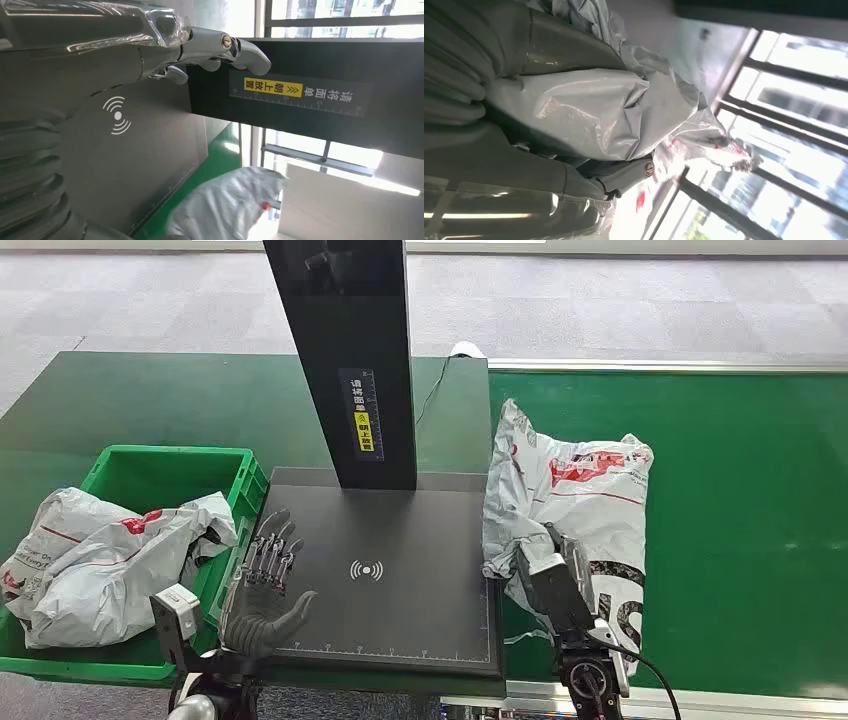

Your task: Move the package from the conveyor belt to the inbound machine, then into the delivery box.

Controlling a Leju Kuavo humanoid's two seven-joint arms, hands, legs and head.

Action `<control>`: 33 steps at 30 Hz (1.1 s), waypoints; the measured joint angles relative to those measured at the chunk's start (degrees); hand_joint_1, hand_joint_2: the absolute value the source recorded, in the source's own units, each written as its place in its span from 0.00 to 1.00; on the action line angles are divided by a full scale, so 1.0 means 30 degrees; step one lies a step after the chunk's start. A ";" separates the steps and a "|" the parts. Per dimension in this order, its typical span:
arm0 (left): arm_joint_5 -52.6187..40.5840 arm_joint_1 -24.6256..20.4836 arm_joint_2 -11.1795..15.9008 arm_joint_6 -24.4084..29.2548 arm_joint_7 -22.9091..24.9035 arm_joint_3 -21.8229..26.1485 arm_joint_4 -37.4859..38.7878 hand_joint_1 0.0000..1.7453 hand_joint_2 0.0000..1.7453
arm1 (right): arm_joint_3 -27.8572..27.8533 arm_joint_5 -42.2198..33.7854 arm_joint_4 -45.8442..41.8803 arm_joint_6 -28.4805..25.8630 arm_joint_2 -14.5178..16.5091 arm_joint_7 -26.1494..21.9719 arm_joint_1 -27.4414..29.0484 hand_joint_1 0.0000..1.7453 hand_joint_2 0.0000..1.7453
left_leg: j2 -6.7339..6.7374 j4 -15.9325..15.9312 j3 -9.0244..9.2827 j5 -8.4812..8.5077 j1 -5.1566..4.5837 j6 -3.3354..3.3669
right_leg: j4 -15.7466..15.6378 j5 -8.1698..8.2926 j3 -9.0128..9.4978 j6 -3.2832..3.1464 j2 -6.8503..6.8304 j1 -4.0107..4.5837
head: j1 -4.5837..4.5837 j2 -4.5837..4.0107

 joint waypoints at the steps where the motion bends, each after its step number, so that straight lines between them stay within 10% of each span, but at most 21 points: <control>1: 0.0010 0.0000 0.0000 0.0000 -0.0011 -0.0004 0.0000 0.00 1.00 | -0.0050 -0.0045 -0.0179 -0.0270 0.0049 -0.0112 0.0010 1.00 1.00 | -0.0002 0.0000 0.0000 0.0000 0.0000 0.0000 | 0.0000 0.0000 0.0000 0.0000 0.0000 0.0000 | 0.0001 0.0000; 11: 0.0171 0.0001 0.0009 0.0109 -0.0042 -0.0115 0.0000 0.00 1.00 | -0.0889 -0.2502 -0.2669 -0.5111 0.0611 -0.2700 0.0500 1.00 1.00 | -0.0007 0.0001 -0.0003 -0.0002 -0.0006 0.0001 | 0.0000 0.0000 0.0003 0.0001 -0.0002 -0.0009 | 0.0004 0.0000; 17: 0.0339 -0.0247 0.0189 0.0168 -0.0288 -0.0297 0.0124 0.00 1.00 | 0.0293 -0.3380 -0.3487 0.1228 0.0229 -0.3490 0.0759 1.00 1.00 | -0.0009 0.0000 -0.0001 -0.0004 0.0000 -0.0004 | 0.0000 0.0000 0.0002 0.0000 -0.0003 -0.0002 | 0.0003 0.0000; 33: 0.0599 -0.1345 0.0605 -0.0251 -0.0506 -0.0441 0.1076 0.00 1.00 | 0.3853 0.2437 -0.2929 0.5604 -0.0549 -0.2436 0.0379 1.00 1.00 | -0.0010 0.0000 -0.0005 -0.0002 -0.0003 -0.0007 | 0.0002 0.0001 0.0007 0.0001 -0.0009 -0.0006 | 0.0002 0.0000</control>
